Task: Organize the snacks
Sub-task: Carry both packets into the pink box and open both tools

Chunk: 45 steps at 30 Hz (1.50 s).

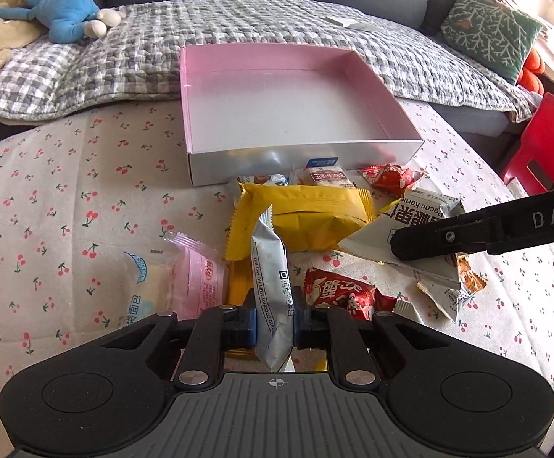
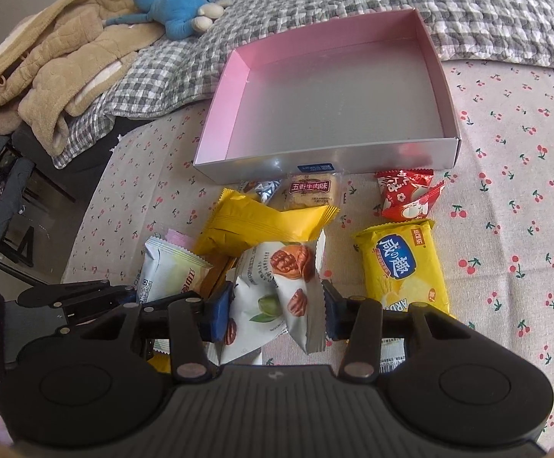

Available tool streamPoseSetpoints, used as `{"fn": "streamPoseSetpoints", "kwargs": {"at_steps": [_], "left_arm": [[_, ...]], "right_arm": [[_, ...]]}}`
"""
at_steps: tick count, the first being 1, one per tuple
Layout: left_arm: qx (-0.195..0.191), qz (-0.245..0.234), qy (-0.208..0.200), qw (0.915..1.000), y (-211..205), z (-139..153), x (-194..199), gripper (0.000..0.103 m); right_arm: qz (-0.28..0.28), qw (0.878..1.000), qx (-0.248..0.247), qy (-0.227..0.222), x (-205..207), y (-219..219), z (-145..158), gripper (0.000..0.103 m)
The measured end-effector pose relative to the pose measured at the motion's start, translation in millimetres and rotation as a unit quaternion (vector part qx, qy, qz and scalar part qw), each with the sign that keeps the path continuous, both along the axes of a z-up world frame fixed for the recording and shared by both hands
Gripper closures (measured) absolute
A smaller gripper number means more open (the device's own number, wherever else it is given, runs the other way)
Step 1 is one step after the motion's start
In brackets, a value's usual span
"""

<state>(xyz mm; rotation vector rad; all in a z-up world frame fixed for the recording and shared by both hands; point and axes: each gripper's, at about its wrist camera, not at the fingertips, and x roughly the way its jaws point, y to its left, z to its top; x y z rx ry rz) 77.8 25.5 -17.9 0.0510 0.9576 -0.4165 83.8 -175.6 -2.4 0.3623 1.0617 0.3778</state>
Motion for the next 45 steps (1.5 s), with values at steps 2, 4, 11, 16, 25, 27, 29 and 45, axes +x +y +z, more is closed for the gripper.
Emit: {"fn": "streamPoseSetpoints", "kwargs": {"at_steps": [2,4,11,16,25,27,29,45], "left_arm": [[-0.003,0.01,-0.008,0.9999,1,7,0,0.089],[-0.003,0.017,-0.017,0.9997,3,15,1,0.089],[-0.01,0.038,-0.035,0.9986,-2,34,19,0.089],[-0.007,0.052,-0.052,0.9972,-13,40,46,0.089],[-0.006,0.097,-0.064,0.9932,-30,34,98,0.089],[-0.008,0.107,-0.062,0.9923,-34,30,107,0.089],[-0.009,0.114,-0.06,0.9916,-37,26,115,0.089],[0.043,0.149,-0.068,0.9857,-64,6,158,0.089]], "right_arm": [[-0.009,1.0,0.01,-0.008,1,-6,5,0.06],[-0.019,1.0,0.02,-0.013,3,-13,8,0.06],[-0.049,0.997,0.04,-0.036,16,-36,15,0.06],[-0.063,0.995,0.058,-0.043,33,-49,13,0.06],[-0.088,0.991,0.081,-0.06,64,-68,4,0.06],[-0.085,0.992,0.069,-0.065,69,-67,3,0.06],[-0.082,0.992,0.059,-0.07,74,-65,1,0.06],[-0.08,0.993,0.02,-0.087,92,-56,-11,0.06]]}}
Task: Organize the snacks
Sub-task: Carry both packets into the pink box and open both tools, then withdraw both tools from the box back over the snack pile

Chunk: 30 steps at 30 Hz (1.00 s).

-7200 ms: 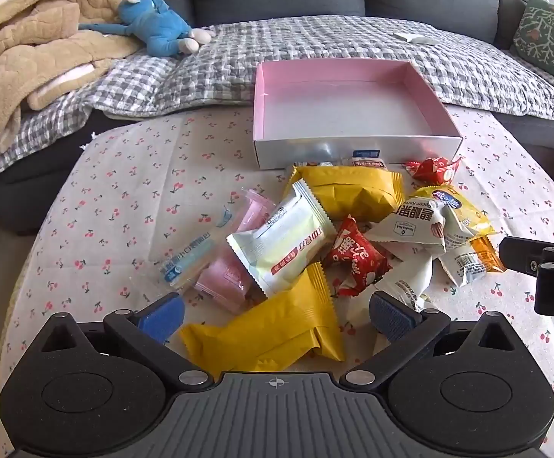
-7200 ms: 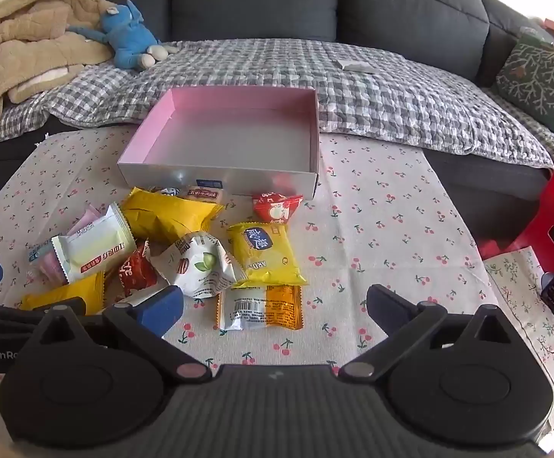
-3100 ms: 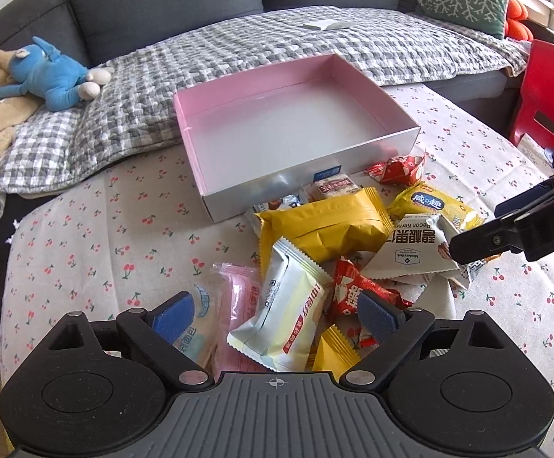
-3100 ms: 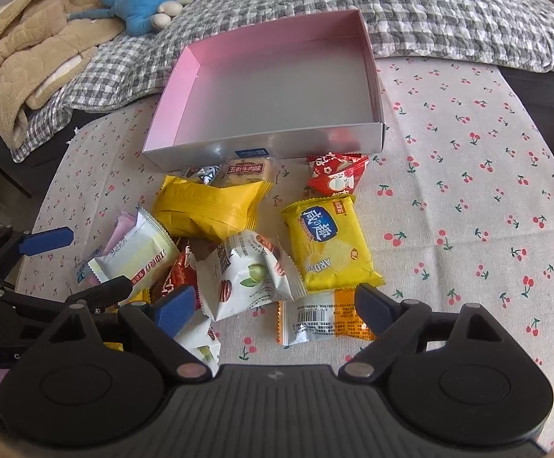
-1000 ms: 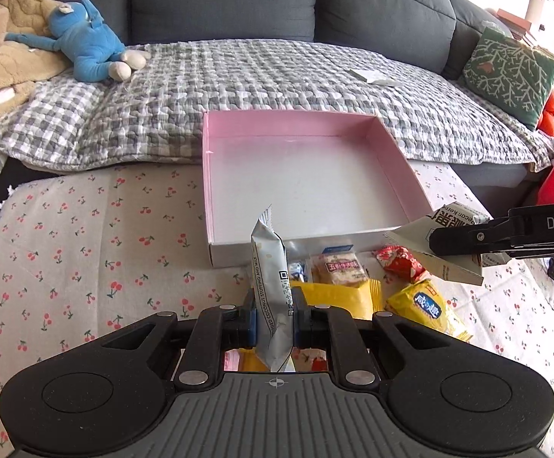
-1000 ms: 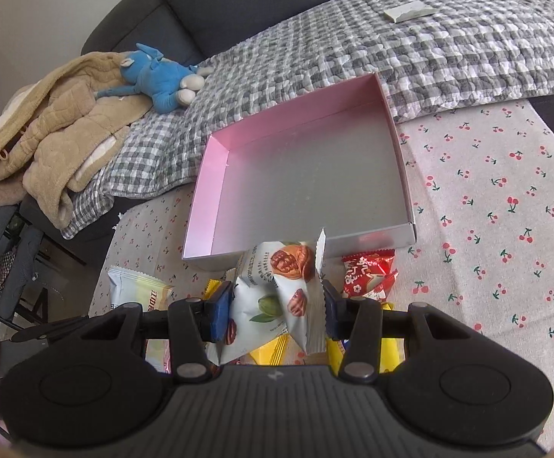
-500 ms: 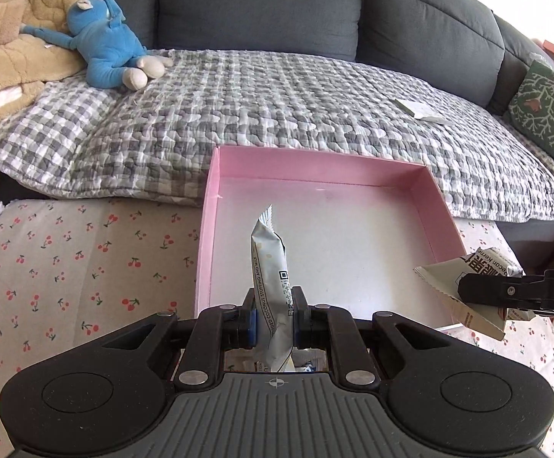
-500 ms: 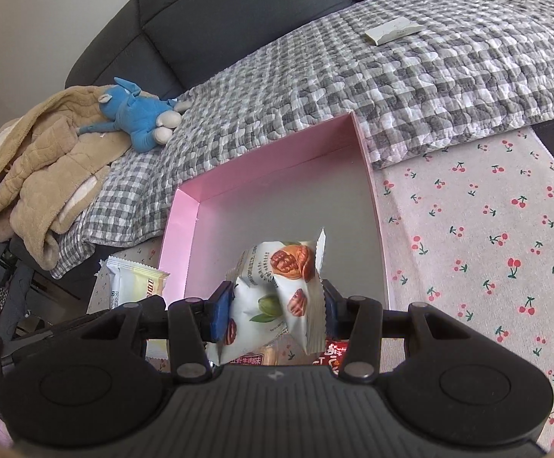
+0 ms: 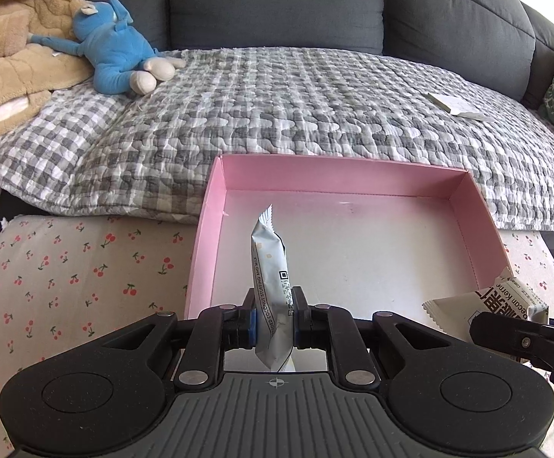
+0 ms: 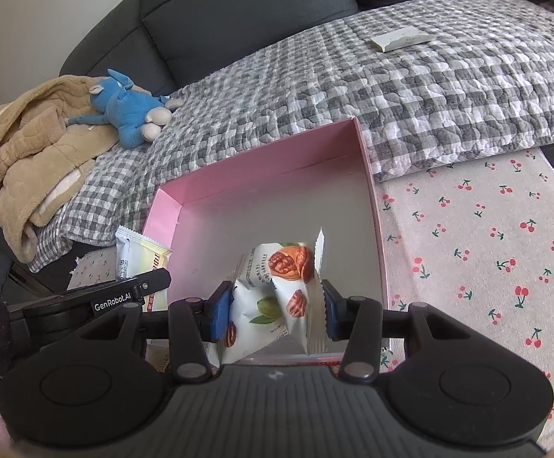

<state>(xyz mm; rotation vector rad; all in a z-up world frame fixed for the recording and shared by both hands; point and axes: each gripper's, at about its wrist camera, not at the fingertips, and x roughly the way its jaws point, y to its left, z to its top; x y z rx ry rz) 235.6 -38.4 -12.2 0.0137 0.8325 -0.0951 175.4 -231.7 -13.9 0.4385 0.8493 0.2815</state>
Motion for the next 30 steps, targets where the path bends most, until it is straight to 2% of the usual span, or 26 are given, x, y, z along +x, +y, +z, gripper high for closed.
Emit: {"fn": "streamPoseSetpoints", "kwargs": {"at_steps": [3,6,8,9,10,14,16,25,30], "left_arm": [[0.009,0.0,0.005,1.0,-3,-5,3,0.089],[0.013,0.008,0.006,0.9999,-3,-8,4,0.084],[0.012,0.01,0.011,0.9998,-2,-9,5,0.081],[0.015,0.012,0.012,0.9997,-1,-10,4,0.076],[0.022,0.014,0.01,0.9996,-1,-9,3,0.07],[0.031,0.013,0.004,0.9994,1,-6,-2,0.059],[0.031,0.013,0.0,0.9994,4,-3,-5,0.048],[0.009,0.004,0.002,1.0,20,7,-27,0.03],[0.002,-0.009,0.002,1.0,32,11,-47,0.024]], "right_arm": [[0.0,1.0,-0.003,0.004,1,0,-2,0.06],[0.0,1.0,0.004,0.006,1,-1,-1,0.056],[-0.001,1.0,0.015,0.007,1,-2,1,0.048],[-0.003,1.0,0.016,0.007,0,-2,2,0.039],[-0.003,1.0,0.016,0.005,-1,-2,4,0.037],[0.0,1.0,0.011,0.005,-3,-2,7,0.036],[0.001,1.0,0.011,0.004,-5,-2,10,0.035],[0.005,1.0,0.008,-0.009,-25,-5,29,0.026],[0.009,1.0,-0.004,-0.014,-40,-3,34,0.021]]}}
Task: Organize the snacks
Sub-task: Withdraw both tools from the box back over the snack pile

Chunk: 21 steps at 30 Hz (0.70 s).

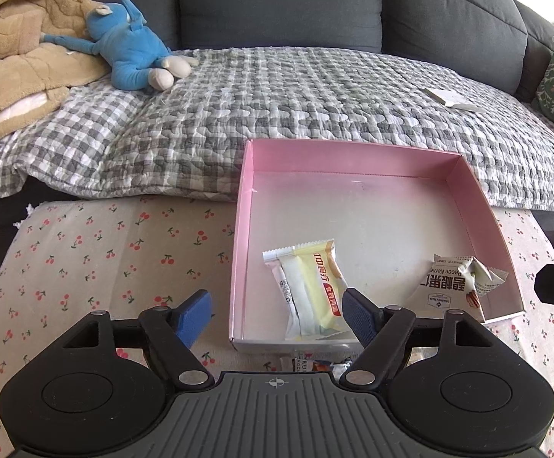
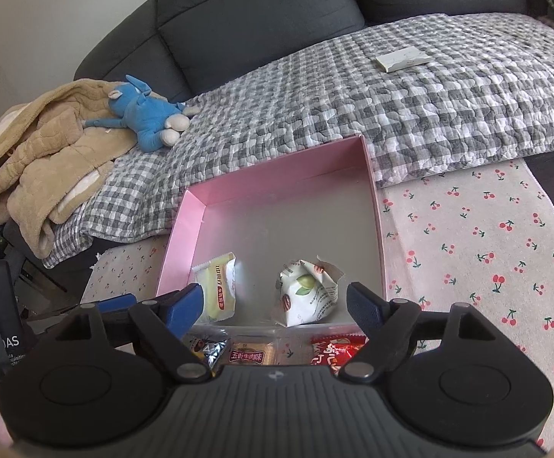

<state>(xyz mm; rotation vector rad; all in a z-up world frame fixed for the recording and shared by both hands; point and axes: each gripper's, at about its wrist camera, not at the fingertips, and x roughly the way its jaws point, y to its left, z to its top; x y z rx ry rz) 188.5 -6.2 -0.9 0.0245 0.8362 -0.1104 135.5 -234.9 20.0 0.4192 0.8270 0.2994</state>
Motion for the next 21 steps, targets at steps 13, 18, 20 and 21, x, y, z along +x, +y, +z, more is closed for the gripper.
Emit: {"fn": "streamPoseSetpoints", "kwargs": {"at_steps": [13,18,20,21], "left_arm": [[-0.02,-0.034,0.007,0.9992,24,-5,-54,0.01],[-0.011,-0.052,-0.001,0.9986,27,-8,-75,0.009],[-0.002,-0.059,-0.009,0.9982,28,-7,-83,0.007],[0.0,-0.062,-0.014,0.998,29,-7,-87,0.006]], "right_arm": [[-0.001,0.999,-0.047,-0.002,-38,2,0,0.014],[-0.002,0.999,-0.051,-0.009,-49,2,4,0.008],[-0.001,0.998,-0.056,-0.015,-53,3,5,0.006],[0.0,0.998,-0.059,-0.019,-56,3,6,0.005]]}}
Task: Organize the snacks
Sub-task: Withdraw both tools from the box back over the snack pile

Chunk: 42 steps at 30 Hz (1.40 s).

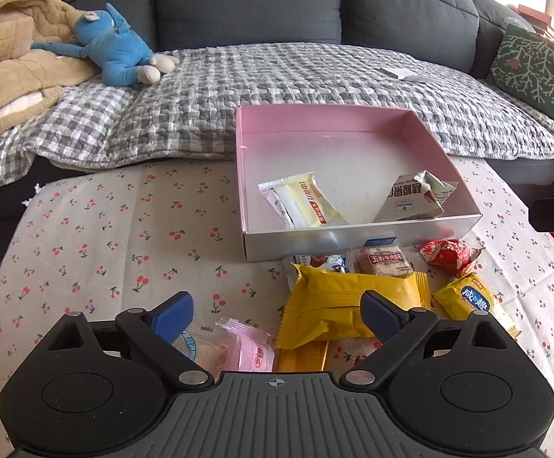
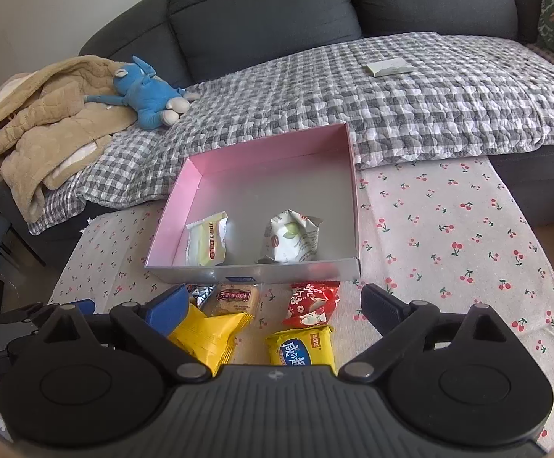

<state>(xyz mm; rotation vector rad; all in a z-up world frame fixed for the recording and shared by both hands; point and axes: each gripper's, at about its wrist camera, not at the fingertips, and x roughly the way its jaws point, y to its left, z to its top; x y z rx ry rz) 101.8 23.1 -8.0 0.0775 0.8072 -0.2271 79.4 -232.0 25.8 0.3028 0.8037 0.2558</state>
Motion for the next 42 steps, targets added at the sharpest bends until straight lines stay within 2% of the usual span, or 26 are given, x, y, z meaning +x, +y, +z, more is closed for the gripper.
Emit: {"fn": "streamPoseSetpoints", "kwargs": {"at_steps": [10,16,24,29,33,42], "left_arm": [[-0.007,-0.037,-0.008,0.9992,9,-7,-29,0.004],[-0.007,-0.081,0.003,0.9967,12,-15,-50,0.003],[-0.024,-0.169,0.018,0.9852,12,-22,-82,0.003],[-0.013,-0.219,0.024,0.9754,13,-25,-93,0.003],[0.001,-0.252,0.031,0.9673,14,-29,-98,0.003],[0.045,-0.274,0.061,0.9587,17,-43,-95,0.004]], "right_arm": [[0.02,1.0,-0.015,-0.004,-20,9,-12,0.002],[0.05,0.997,-0.055,-0.007,-40,19,-21,0.001],[0.116,0.99,-0.078,-0.002,-68,40,-30,0.001],[0.149,0.986,-0.078,0.009,-81,56,-38,0.0],[0.173,0.98,-0.095,0.019,-88,70,-49,0.0],[0.199,0.972,-0.121,0.036,-92,86,-68,0.001]]}}
